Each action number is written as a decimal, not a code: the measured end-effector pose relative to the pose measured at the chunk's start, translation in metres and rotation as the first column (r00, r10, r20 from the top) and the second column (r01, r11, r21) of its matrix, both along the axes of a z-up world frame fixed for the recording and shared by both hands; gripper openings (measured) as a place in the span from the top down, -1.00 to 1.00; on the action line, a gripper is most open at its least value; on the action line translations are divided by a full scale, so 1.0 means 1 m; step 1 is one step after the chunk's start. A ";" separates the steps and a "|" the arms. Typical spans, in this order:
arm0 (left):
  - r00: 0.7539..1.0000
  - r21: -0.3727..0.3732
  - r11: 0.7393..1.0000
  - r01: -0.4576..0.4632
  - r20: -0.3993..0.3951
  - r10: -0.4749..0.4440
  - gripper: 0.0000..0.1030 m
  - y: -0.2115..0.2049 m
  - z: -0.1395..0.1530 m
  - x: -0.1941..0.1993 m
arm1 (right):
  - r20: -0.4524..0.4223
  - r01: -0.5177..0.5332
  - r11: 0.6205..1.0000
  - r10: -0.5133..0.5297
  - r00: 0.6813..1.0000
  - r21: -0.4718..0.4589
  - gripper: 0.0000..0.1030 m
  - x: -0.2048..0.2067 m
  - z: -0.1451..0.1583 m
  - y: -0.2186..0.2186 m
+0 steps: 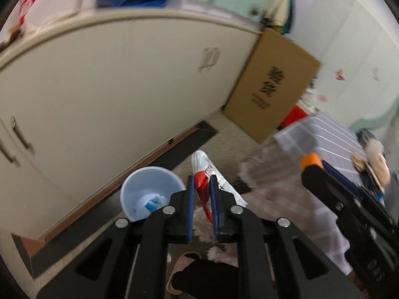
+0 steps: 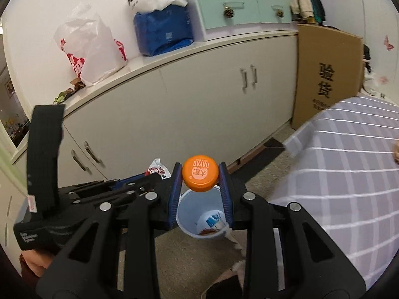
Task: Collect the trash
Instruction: 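Carry both items to the bin while the left tool drops the packet in, then open the right tool over the bin to drop the orange cap, then move both open tools back to the table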
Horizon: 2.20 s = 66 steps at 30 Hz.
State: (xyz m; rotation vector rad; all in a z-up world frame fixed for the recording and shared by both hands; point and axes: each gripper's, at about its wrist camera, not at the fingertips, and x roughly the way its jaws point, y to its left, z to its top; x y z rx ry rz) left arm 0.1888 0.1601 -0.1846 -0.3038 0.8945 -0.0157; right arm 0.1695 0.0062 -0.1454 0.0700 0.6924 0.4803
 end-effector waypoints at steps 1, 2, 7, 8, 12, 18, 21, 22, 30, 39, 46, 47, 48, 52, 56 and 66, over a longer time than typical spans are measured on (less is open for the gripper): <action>1.000 -0.004 1.000 -0.007 -0.002 0.007 0.77 0.006 -0.002 0.005 | 0.003 0.006 1.000 -0.006 1.000 -0.001 0.44 0.006 -0.005 0.007; 1.000 -0.009 1.000 -0.019 -0.005 0.019 0.77 0.012 -0.005 0.012 | 0.004 0.008 1.000 -0.008 1.000 -0.009 0.44 0.009 -0.007 0.013; 0.991 -0.060 0.992 -0.112 -0.084 0.107 0.01 0.050 -0.026 0.056 | 0.003 0.025 1.000 -0.025 1.000 -0.012 0.43 0.028 -0.017 0.028; 0.985 -0.055 0.989 -0.135 -0.113 0.129 -0.03 0.055 -0.030 0.061 | 0.000 0.027 0.999 -0.027 1.000 -0.019 0.43 0.029 -0.018 0.030; 0.981 -0.064 0.985 -0.160 -0.119 0.152 -0.04 0.065 -0.038 0.053 | -0.029 0.027 0.999 -0.028 0.999 -0.025 0.43 0.034 -0.028 0.033; 0.985 -0.054 0.988 -0.141 -0.103 0.135 -0.05 0.064 -0.039 0.037 | -0.057 0.021 1.000 -0.022 0.998 -0.022 0.43 0.039 -0.038 0.039; 0.985 -0.054 0.986 -0.160 -0.079 0.156 -0.08 0.066 -0.035 0.031 | -0.061 0.018 1.000 -0.018 0.998 -0.007 0.43 0.041 -0.037 0.042; 0.983 -0.049 0.984 -0.170 -0.071 0.167 -0.09 0.070 -0.032 0.028 | -0.059 0.017 1.000 -0.017 0.998 -0.001 0.43 0.042 -0.035 0.044; 0.954 0.012 0.954 -0.300 -0.003 0.300 -0.19 0.106 -0.011 0.011 | -0.044 0.005 0.999 -0.003 0.999 0.038 0.42 0.064 -0.035 0.068; 0.938 -0.002 0.938 -0.346 -0.026 0.346 -0.20 0.127 -0.012 0.004 | -0.081 0.070 0.998 -0.069 0.994 0.010 -0.49 0.083 -0.040 0.069; 0.957 -0.032 0.956 -0.290 -0.007 0.290 -0.20 0.104 -0.004 0.002 | -0.057 0.096 0.995 -0.097 0.994 -0.011 -0.49 0.054 -0.019 0.043; 0.962 -0.031 0.961 -0.273 0.000 0.273 -0.20 0.098 0.000 0.001 | -0.064 0.101 0.995 -0.101 0.993 -0.002 -0.50 0.048 -0.013 0.036; 0.966 -0.032 0.966 -0.258 0.011 0.259 -0.20 0.091 0.005 -0.001 | -0.068 0.106 0.994 -0.105 0.992 0.007 -0.50 0.043 -0.009 0.030; 0.982 -0.034 0.983 -0.181 0.041 0.183 -0.23 0.060 0.021 -0.006 | -0.025 0.158 0.987 -0.157 0.987 0.028 -0.50 0.020 0.014 0.000; 0.992 -0.012 0.995 -0.097 0.078 0.098 -0.23 0.022 0.039 -0.012 | 0.013 0.229 0.971 -0.231 0.973 0.065 -0.55 -0.002 0.037 -0.039; 0.978 0.084 0.988 0.128 0.155 -0.140 -0.24 -0.094 0.079 -0.029 | 0.043 0.400 0.909 -0.407 0.913 0.116 -0.55 -0.052 0.059 -0.143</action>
